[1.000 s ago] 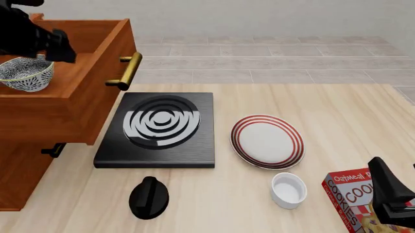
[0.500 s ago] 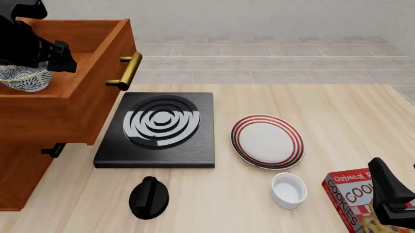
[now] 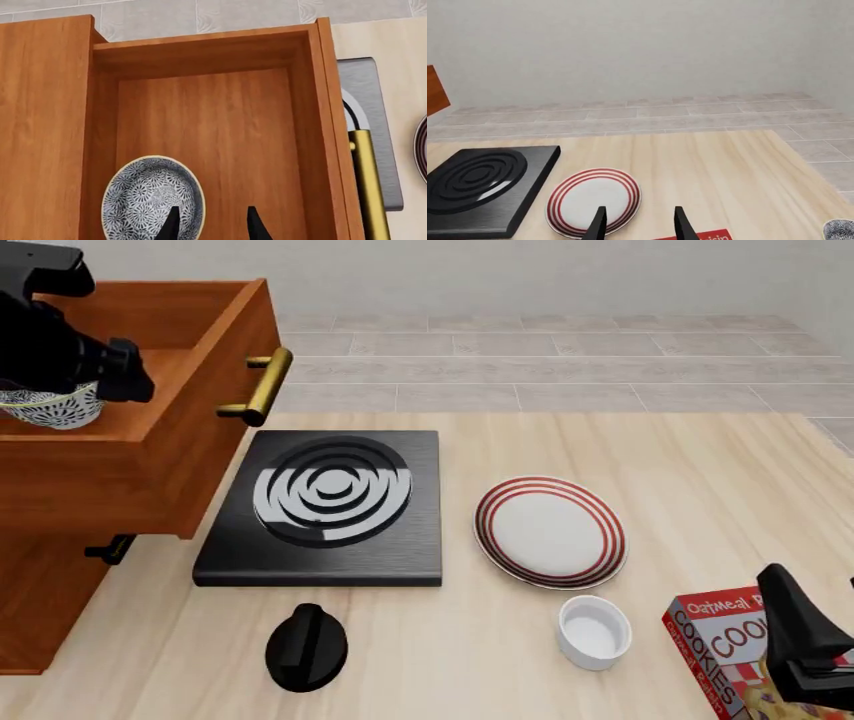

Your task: Pick the akita bowl in the top layer of the wooden cabinet and place it on the plate.

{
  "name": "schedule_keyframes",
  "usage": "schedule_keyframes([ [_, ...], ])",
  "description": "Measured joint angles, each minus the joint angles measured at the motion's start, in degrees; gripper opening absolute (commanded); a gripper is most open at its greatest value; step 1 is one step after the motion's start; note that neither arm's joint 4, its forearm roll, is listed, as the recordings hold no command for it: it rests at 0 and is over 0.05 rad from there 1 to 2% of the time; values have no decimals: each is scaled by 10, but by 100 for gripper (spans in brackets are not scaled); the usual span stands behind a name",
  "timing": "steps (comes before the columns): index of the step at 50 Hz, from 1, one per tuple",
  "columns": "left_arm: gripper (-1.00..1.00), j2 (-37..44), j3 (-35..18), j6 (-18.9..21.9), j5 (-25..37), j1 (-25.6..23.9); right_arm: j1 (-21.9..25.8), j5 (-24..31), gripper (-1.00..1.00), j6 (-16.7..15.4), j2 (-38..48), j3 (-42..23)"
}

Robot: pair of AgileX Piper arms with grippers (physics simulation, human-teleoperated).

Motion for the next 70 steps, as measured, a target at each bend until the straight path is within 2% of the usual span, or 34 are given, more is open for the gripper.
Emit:
schedule_keyframes([
  [41,100,-4,39,-11,-30,8,1,9,100,-5,-9,0],
  [42,-100,-4,40,-10,-30,9,1,9,100,-5,-9,0],
  [59,-100,-8,23,7,-36,22,1,8,100,-5,-8,0],
  [70,-100,-4,12,4,-33,16,0,8,100,-4,-8,0],
])
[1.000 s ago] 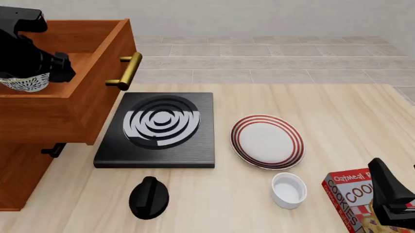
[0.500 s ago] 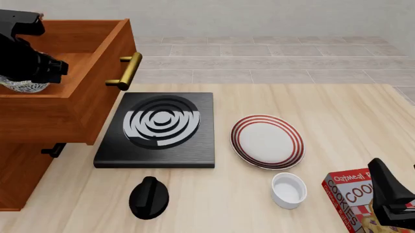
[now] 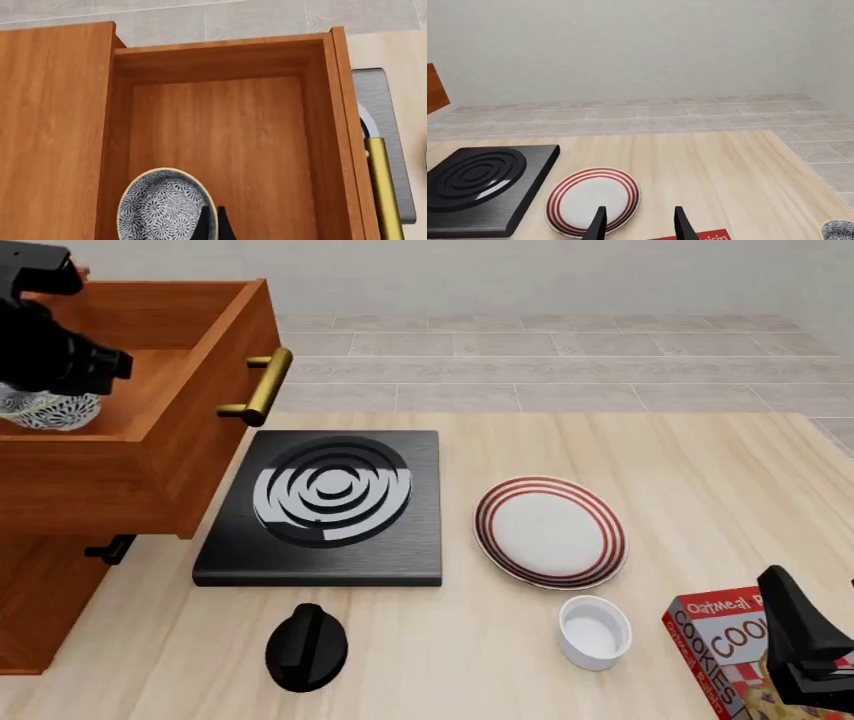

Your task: Pick the akita bowl in the top layer of the wooden cabinet and place it on the plate.

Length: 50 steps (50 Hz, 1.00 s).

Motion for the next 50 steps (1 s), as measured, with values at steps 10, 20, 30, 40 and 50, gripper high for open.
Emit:
schedule_keyframes([
  [10,-100,2,-11,-13,3,-16,-1,0,100,2,-1,0],
  [20,-100,5,-26,-22,9,-32,-3,1,100,4,-3,0],
  [30,-100,7,-54,-31,19,-47,-3,1,100,5,-3,1],
  [40,-100,14,-93,-38,30,-62,-3,0,100,5,-3,1],
  [50,-100,20,-127,-37,37,-77,-3,0,100,5,-3,1],
])
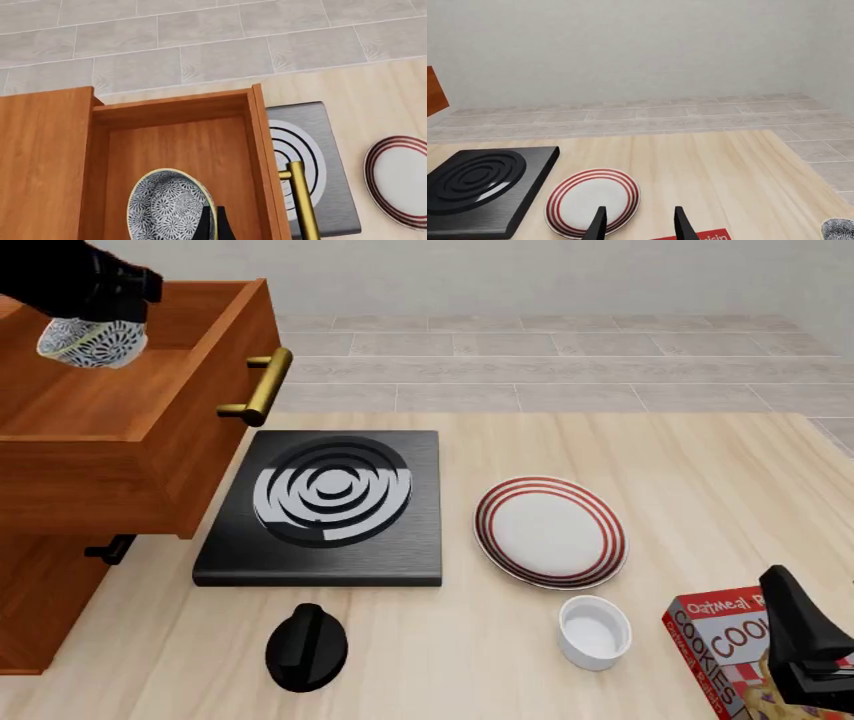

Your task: Pick the akita bowl in the top layer of the wooden cabinet and place it on the plate.

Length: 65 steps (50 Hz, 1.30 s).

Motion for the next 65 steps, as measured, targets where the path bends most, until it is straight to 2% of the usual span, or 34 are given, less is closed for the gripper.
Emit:
schedule_keyframes([
  [30,-100,31,-147,19,38,-30,0,-3,100,0,3,0],
  [43,-100,42,-208,19,46,-65,-1,-4,100,1,3,0],
  [65,-100,71,-270,38,35,-133,-1,-3,100,2,2,-1],
])
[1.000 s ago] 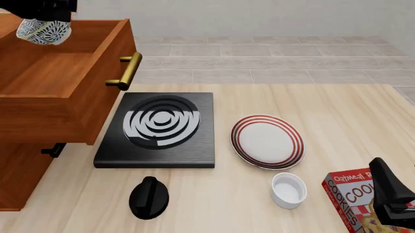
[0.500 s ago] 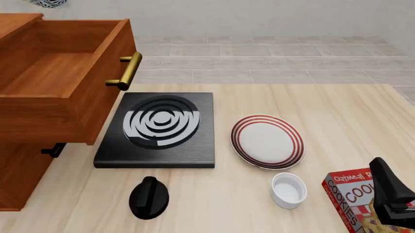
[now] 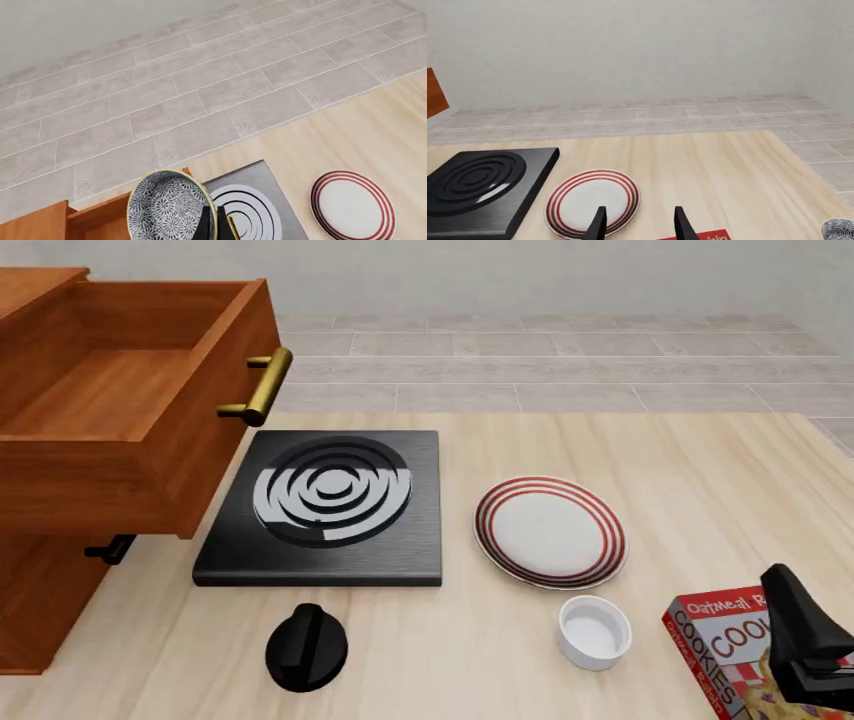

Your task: Pick the akita bowl in the top layer of the wooden cabinet and place it on the plate.

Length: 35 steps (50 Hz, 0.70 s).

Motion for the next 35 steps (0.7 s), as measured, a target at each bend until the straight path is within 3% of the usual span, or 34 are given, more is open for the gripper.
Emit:
schedule_keyframes([
  [16,-100,27,-23,17,-14,-46,0,1,100,-2,-1,-2],
  [35,-100,41,-10,48,-38,-109,1,1,100,-4,-3,-3],
])
